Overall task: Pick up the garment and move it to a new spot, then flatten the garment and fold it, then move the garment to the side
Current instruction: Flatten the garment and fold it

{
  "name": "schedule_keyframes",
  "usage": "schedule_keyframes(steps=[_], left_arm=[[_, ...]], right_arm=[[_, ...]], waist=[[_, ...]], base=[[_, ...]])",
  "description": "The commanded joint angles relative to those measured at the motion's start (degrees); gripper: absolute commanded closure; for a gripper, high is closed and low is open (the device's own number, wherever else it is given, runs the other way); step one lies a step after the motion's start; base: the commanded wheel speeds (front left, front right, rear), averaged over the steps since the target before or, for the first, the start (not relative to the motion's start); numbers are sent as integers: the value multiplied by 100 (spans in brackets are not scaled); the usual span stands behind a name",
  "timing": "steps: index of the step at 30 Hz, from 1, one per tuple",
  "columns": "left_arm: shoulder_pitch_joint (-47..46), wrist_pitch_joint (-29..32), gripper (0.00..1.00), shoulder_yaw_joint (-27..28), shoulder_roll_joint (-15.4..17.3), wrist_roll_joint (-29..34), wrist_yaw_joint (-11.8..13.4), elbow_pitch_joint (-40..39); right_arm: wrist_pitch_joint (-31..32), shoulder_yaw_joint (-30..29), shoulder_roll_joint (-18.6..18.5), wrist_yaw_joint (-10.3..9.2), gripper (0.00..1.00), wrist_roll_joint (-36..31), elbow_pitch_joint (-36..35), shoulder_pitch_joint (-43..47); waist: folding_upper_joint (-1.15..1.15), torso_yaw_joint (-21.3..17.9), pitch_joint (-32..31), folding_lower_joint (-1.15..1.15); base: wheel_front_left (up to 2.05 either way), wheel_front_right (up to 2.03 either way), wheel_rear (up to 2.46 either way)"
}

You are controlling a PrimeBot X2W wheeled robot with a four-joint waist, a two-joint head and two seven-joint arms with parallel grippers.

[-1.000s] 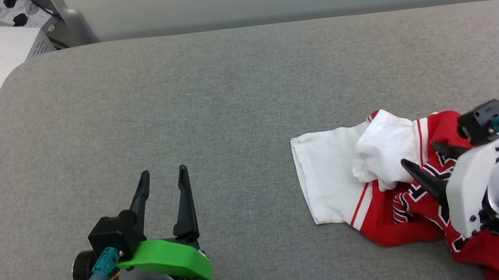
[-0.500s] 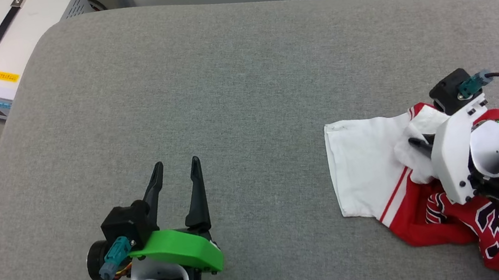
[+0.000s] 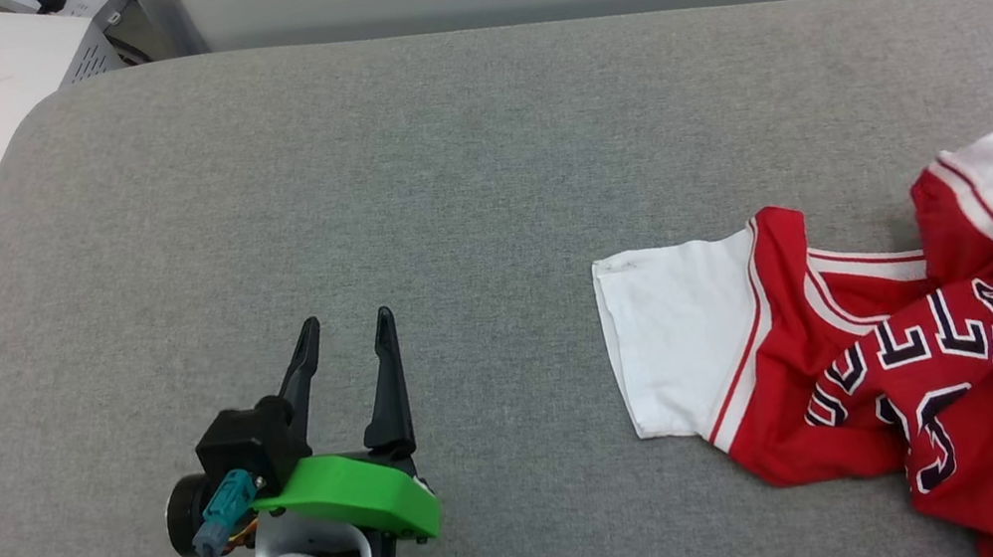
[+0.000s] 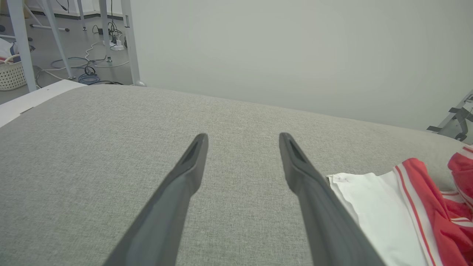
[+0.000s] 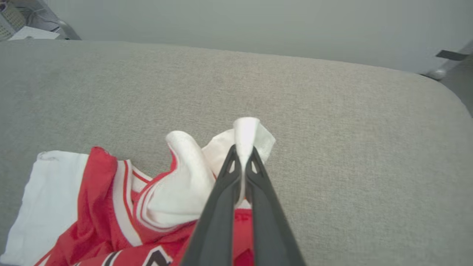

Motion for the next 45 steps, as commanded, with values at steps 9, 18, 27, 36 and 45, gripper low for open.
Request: schedule_keyframes(steps=[9,18,27,36,45], left_arm=[[-5,-32,0,69,8,94,-67,2],[0,-30,0,72,99,110,-68,50],[117,42,0,35,175,83,-38,66],[292,217,0,55,274,49,97,-38],[92,921,0,-144,406,77,83,-30]], right_arm=[[-400,-1747,661,1,100,-258,707,1237],[-1282,-2166,1258,1,0,-627,719,1404],[-2516,-2239,1620,1,0,-1287,-123,1612],[-2996,-1416,2156,1,0,-1617,-1120,2270],[-3072,-469,2336,1,0,-1793,-1799,2714]], waist=[[0,-205,86,0],[0,-320,65,0],[0,-305,-245,0],[0,-345,-505,0],[0,-649,-584,0]], base=[[0,0,0],[0,0,0],[0,0,0],[0,0,0],[0,0,0]])
